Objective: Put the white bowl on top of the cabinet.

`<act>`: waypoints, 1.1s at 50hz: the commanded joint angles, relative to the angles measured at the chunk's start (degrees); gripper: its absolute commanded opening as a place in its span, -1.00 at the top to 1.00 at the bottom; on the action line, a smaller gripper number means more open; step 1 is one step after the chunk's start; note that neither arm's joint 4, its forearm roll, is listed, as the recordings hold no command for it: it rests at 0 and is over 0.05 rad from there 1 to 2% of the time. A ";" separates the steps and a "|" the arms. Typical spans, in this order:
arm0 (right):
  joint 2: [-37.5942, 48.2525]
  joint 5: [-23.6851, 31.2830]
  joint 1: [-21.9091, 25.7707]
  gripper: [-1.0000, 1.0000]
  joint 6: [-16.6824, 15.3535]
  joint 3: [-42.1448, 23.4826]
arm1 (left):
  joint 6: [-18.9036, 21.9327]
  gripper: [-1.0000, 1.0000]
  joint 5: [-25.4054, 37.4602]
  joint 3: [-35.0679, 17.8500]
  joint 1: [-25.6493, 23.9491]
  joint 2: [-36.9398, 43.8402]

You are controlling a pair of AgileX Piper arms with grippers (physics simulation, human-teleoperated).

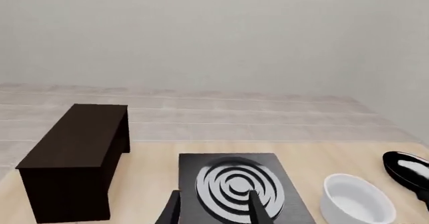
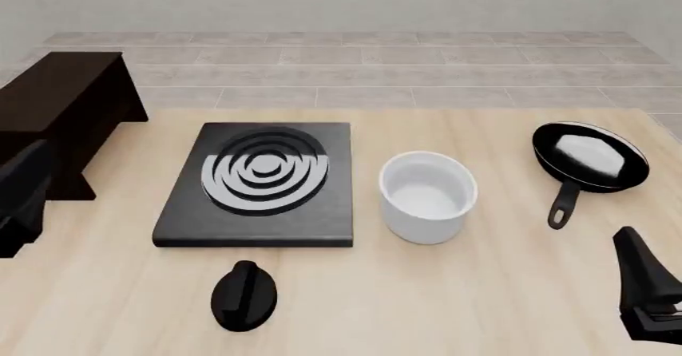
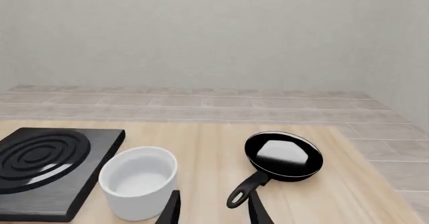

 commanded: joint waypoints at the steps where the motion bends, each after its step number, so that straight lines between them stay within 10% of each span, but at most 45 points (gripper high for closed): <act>1: -0.01 0.11 0.01 -1.00 -0.11 -0.15 | 0.56 -1.00 8.63 -11.16 -4.14 3.33; 21: 0.00 0.16 -0.02 -1.00 0.07 -0.10 | 3.30 -1.00 8.40 -26.00 -17.52 28.10; 31: 0.00 0.24 -0.01 -1.00 0.08 -0.16 | 12.49 -1.00 11.08 -34.75 -27.18 40.14; 55: 0.00 -0.05 0.01 -1.00 -0.14 0.02 | 17.55 -1.00 22.10 -55.92 -35.82 61.59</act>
